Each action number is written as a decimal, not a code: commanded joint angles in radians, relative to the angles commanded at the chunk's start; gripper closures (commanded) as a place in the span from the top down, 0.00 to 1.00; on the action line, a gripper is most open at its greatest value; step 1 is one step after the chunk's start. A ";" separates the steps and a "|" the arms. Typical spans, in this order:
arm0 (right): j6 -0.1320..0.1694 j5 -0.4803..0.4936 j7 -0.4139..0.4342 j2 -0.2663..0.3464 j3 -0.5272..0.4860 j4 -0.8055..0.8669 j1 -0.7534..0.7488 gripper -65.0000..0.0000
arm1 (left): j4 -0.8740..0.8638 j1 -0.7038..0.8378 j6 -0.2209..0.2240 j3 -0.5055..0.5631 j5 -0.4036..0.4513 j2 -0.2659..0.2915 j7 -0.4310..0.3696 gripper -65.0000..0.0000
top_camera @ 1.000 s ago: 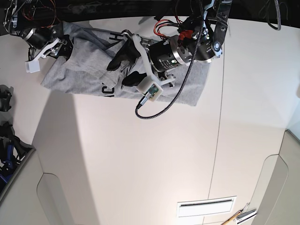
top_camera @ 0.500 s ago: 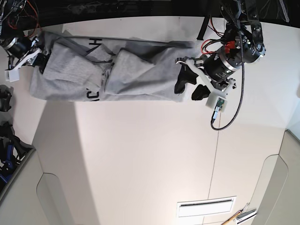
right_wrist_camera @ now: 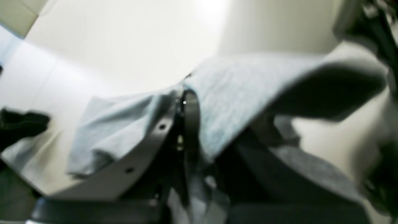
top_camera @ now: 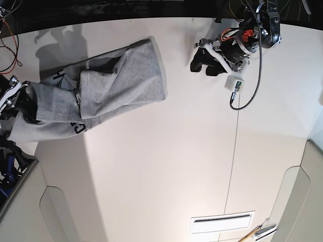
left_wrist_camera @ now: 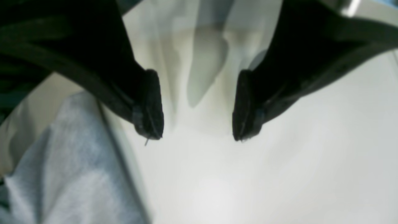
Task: Fold the T-shirt properly
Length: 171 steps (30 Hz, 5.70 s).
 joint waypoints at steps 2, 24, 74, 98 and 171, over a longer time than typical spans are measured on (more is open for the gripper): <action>0.000 -0.041 0.001 -0.046 -0.119 0.064 -0.002 0.00 | -0.034 0.000 -0.003 0.011 -0.003 0.000 -0.005 0.60; -0.014 -0.284 0.056 -0.169 -0.877 0.090 -0.004 0.58 | -0.020 0.000 -0.067 0.012 -0.146 -0.022 0.064 0.60; 0.018 -0.159 0.012 -0.185 -0.789 0.133 -0.234 0.38 | 0.025 -0.053 -0.119 -0.168 -0.290 -0.022 0.108 0.60; -0.033 -0.482 0.305 -0.233 -0.494 -0.265 0.168 0.00 | 0.375 0.125 -0.139 0.376 -0.045 -0.022 0.074 0.00; -0.015 -0.294 0.101 -0.133 -0.375 0.089 -0.027 0.00 | 0.378 0.104 -0.119 -0.186 -0.114 -0.136 0.065 0.00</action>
